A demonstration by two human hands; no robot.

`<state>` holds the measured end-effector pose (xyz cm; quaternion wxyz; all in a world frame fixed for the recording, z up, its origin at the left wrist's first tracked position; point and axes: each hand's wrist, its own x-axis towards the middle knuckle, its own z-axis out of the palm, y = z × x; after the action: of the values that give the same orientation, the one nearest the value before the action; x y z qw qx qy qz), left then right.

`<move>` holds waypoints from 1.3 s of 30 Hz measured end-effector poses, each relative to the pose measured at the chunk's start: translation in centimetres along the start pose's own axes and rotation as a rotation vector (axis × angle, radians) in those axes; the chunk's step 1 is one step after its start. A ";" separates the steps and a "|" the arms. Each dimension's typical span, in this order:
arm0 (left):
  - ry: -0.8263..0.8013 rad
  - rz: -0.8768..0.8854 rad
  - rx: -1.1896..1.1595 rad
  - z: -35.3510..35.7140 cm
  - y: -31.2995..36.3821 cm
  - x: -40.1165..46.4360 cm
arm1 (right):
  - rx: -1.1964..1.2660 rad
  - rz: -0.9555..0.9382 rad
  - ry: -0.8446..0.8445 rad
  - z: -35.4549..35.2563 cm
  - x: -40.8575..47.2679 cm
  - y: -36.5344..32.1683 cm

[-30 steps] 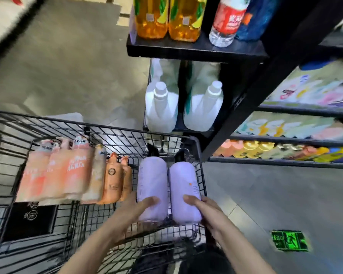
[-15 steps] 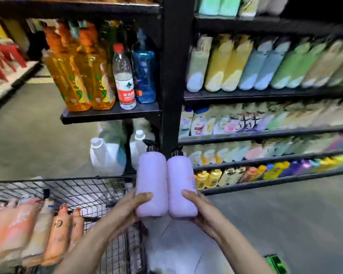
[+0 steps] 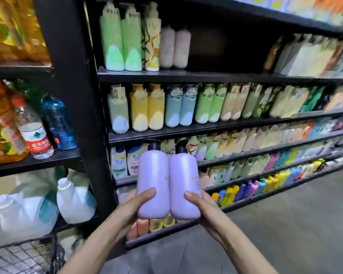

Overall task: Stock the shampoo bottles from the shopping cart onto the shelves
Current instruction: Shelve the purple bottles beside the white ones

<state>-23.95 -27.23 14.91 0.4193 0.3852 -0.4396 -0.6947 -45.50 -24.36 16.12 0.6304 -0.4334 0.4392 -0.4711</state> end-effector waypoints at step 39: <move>0.280 0.613 0.366 7.8 30.6 35.4 | -0.231 -0.626 0.215 -8.8 36.4 -30.3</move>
<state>-36.01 -65.55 40.07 0.5879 0.3956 -0.5896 -0.3877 -54.24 -66.52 37.77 0.3523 -0.5635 0.3991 -0.6317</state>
